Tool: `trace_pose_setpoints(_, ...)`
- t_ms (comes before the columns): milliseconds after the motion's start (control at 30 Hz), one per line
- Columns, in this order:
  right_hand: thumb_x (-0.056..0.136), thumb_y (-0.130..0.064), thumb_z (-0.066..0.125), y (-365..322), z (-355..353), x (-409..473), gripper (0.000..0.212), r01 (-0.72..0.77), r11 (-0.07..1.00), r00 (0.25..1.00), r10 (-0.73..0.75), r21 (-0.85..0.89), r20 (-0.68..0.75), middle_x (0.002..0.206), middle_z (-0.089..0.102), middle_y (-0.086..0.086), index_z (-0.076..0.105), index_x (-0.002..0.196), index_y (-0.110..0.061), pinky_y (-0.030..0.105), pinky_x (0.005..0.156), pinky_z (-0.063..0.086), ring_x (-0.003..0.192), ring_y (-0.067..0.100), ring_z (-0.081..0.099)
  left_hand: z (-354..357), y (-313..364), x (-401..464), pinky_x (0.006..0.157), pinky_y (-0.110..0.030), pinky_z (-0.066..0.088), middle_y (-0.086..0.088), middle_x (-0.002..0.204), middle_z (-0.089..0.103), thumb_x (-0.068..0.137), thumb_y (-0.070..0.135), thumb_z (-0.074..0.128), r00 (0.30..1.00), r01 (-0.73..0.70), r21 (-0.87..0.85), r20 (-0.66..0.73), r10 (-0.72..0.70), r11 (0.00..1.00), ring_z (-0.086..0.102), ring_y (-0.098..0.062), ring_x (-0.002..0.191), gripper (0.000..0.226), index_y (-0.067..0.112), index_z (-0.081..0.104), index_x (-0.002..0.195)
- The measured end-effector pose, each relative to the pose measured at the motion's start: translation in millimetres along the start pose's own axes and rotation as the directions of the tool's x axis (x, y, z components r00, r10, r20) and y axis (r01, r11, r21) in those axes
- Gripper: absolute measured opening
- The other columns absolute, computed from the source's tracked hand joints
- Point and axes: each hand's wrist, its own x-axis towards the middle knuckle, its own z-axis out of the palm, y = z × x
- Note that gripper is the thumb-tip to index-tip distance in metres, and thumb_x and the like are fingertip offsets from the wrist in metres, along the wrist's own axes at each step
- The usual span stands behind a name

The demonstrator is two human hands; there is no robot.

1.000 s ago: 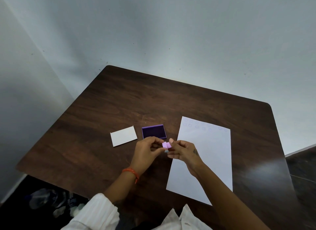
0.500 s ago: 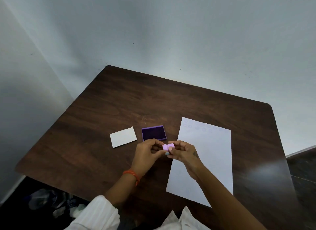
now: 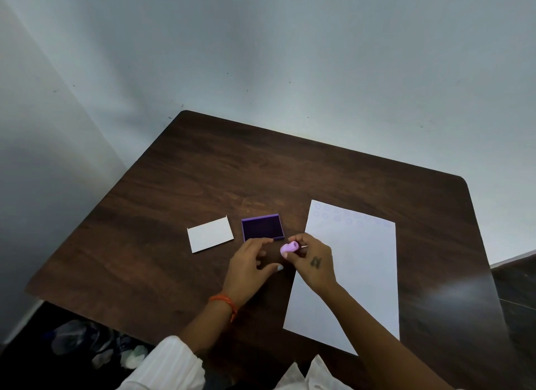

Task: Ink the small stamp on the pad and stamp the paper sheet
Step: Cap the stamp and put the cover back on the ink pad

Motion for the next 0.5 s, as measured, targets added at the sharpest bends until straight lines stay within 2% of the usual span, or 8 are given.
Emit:
trace_pose_setpoints(67, 0.077, -0.039, 0.05, 4, 8, 2, 0.025, 0.032, 0.999, 0.999, -0.033, -0.013, -0.015, 0.066, 0.059, -0.006, 0.062, 0.066, -0.019, 0.012, 0.061, 0.04, 0.056, 0.006, 0.05, -2, -3, -2, 0.088, -0.024, 0.05, -0.002, 0.125, 0.055, 0.074, 0.022, 0.074, 1.0, 0.002, 0.019, 0.009, -0.002, 1.0, 0.055, -0.009, 0.103, 0.054, 0.022, 0.05, 0.122)
trace_pose_setpoints(133, 0.079, -0.045, 0.049, 10, 9, 1, 0.038, 0.062, 0.991, 0.994, -0.05, -0.116, 0.1, 0.075, 0.066, 0.002, 0.066, 0.078, -0.011, 0.009, 0.06, 0.038, 0.059, 0.007, 0.051, -4, -5, -3, 0.089, -0.025, 0.05, -0.002, 0.126, 0.055, 0.074, 0.022, 0.073, 1.0, 0.003, 0.034, 0.016, -0.004, 0.999, 0.055, -0.01, 0.104, 0.053, 0.022, 0.05, 0.122)
trace_pose_setpoints(200, 0.083, -0.038, 0.057, 18, 8, 1, 0.03, 0.069, 0.98, 0.985, -0.037, -0.188, 0.171, 0.085, 0.069, 0.008, 0.065, 0.085, -0.01, 0.008, 0.062, 0.038, 0.066, 0.008, 0.053, -5, -6, -4, 0.089, -0.024, 0.05, -0.002, 0.126, 0.055, 0.075, 0.022, 0.073, 1.0, 0.002, 0.04, 0.018, -0.003, 0.999, 0.055, -0.009, 0.104, 0.053, 0.022, 0.05, 0.122)
trace_pose_setpoints(333, 0.085, -0.028, 0.06, 17, 7, 2, 0.021, 0.068, 0.973, 0.983, -0.027, -0.221, 0.184, 0.092, 0.07, 0.012, 0.064, 0.089, -0.008, 0.008, 0.063, 0.037, 0.072, 0.011, 0.054, -7, -9, -4, 0.087, -0.023, 0.05, 0.0, 0.124, 0.055, 0.075, 0.024, 0.073, 1.0, -0.007, 0.053, 0.021, 0.006, 0.999, 0.056, -0.007, 0.102, 0.051, 0.023, 0.051, 0.121)
trace_pose_setpoints(400, 0.084, -0.03, 0.061, 13, 4, 0, 0.024, 0.089, 0.971, 0.979, -0.044, -0.221, 0.199, 0.096, 0.069, 0.012, 0.064, 0.094, -0.008, 0.013, 0.068, 0.043, 0.076, 0.012, 0.055, -7, -11, -4, 0.087, -0.023, 0.05, 0.0, 0.124, 0.055, 0.075, 0.024, 0.073, 1.0, -0.004, 0.053, 0.021, 0.003, 0.999, 0.056, -0.007, 0.101, 0.05, 0.023, 0.052, 0.121)
trace_pose_setpoints(500, 0.081, -0.038, 0.061, 4, -1, -1, 0.035, 0.103, 0.973, 0.985, -0.07, -0.208, 0.16, 0.105, 0.067, 0.009, 0.062, 0.103, -0.012, 0.031, 0.082, 0.055, 0.087, 0.016, 0.059, -10, -12, -3, 0.086, -0.022, 0.05, 0.0, 0.124, 0.055, 0.075, 0.023, 0.073, 1.0, -0.008, 0.047, 0.011, 0.008, 0.999, 0.056, -0.007, 0.101, 0.049, 0.024, 0.052, 0.12)
